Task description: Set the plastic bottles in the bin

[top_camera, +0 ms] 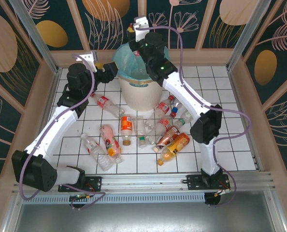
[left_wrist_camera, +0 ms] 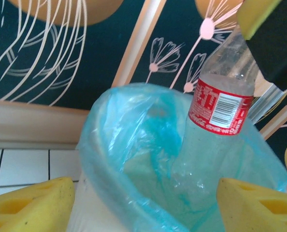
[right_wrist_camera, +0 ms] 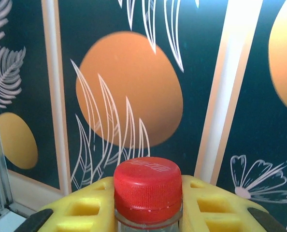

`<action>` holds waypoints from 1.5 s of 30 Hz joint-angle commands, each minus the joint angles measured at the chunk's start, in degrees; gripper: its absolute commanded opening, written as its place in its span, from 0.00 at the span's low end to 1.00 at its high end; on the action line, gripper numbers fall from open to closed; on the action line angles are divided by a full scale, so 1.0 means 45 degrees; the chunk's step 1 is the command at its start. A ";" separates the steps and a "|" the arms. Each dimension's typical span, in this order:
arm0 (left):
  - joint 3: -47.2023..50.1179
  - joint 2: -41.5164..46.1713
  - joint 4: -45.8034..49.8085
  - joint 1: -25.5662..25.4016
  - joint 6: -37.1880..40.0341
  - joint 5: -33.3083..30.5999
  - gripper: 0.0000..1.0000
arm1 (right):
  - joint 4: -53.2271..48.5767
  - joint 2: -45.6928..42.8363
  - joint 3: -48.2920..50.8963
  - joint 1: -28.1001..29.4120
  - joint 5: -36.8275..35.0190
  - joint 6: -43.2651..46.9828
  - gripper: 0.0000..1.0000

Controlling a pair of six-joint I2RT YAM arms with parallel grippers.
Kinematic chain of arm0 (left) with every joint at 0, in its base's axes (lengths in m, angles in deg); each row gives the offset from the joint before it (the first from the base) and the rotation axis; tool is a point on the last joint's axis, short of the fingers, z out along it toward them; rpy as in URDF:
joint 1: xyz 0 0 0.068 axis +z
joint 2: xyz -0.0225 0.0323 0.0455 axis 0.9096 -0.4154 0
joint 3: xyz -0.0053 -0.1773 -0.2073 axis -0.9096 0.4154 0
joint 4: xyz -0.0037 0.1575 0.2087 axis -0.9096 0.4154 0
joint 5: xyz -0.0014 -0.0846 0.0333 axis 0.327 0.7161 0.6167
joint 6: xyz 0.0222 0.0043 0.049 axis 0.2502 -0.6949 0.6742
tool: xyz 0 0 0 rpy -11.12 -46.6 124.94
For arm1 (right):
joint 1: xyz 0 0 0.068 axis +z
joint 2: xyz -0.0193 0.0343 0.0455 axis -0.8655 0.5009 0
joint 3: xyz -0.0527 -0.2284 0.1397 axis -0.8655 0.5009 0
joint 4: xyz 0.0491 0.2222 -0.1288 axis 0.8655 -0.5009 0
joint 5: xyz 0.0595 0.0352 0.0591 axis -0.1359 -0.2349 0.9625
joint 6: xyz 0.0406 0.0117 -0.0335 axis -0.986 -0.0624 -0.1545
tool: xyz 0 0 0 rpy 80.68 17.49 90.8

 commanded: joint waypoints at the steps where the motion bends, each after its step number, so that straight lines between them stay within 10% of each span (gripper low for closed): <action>1: -0.0077 0.0429 -0.1155 0.0086 -0.0112 0.0070 0.79 | 0.1759 0.0118 0.0262 -0.0007 0.0075 -0.0539 0.03; 17: 0.0405 0.0608 -0.1469 0.0095 0.0243 -0.0596 0.82 | 0.2107 -0.0679 0.3204 -0.0230 0.0464 -0.2175 0.43; 45: 0.0782 0.1303 -0.1824 0.0094 0.0389 -0.0949 0.84 | 0.0694 -0.3601 0.3480 0.1731 0.0466 -0.2032 0.45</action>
